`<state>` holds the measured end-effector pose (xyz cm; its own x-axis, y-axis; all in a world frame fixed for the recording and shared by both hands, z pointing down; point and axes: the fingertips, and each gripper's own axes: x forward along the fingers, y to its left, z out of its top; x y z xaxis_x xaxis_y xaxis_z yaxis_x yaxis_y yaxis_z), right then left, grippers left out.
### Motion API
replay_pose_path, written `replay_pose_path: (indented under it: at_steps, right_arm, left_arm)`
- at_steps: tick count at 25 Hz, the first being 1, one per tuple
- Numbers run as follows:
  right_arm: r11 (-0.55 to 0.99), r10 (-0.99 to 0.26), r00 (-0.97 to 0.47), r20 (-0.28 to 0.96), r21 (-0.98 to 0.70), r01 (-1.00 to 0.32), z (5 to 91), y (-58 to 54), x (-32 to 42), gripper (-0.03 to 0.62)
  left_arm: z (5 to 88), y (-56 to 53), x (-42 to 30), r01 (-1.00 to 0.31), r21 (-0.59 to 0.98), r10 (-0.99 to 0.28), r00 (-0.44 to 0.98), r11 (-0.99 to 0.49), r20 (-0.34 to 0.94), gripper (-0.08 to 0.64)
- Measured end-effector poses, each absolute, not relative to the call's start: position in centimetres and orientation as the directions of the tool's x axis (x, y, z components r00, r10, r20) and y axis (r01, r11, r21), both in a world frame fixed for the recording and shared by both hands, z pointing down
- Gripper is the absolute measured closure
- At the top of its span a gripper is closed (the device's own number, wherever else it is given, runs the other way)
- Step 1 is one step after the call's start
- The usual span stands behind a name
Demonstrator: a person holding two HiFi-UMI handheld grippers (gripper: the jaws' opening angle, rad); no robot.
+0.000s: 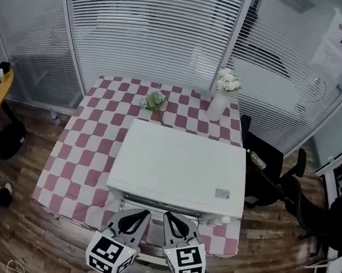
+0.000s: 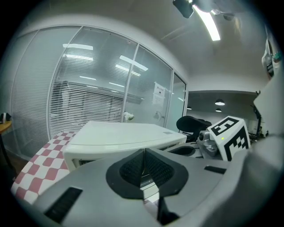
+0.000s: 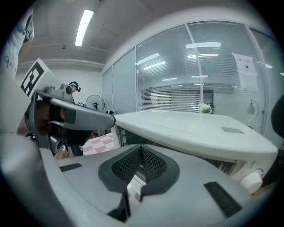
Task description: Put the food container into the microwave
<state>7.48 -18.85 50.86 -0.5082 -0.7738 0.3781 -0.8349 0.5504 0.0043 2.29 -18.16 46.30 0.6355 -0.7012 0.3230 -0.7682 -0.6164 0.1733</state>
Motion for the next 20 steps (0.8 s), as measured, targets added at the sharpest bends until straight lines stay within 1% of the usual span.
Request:
replay_pose_path:
  at_steps: [5,12,16,20]
  right_arm:
    - [0.551,-0.802,-0.53,0.275,0.002,-0.834,46.4,-19.1,7.7,0.598]
    - [0.578,-0.81,-0.57,0.136,0.018,-0.816,40.9,-19.1,7.4,0.598]
    - [0.587,-0.809,-0.582,0.082,0.046,-0.809,38.4,-19.0,7.3,0.599]
    - [0.601,-0.799,-0.598,0.064,0.042,-0.798,37.0,-18.8,6.9,0.6]
  left_arm:
    - [44.6,-18.4,3.6,-0.759,0.156,-0.708,0.648,-0.632,0.282,0.546]
    - [41.1,-18.7,4.5,-0.755,0.11,-0.728,0.654,-0.647,0.204,0.546]
    - [39.4,-18.9,4.7,-0.752,0.1,-0.734,0.658,-0.652,0.166,0.546]
    - [38.4,-19.0,4.5,-0.76,0.082,-0.747,0.649,-0.645,0.142,0.546]
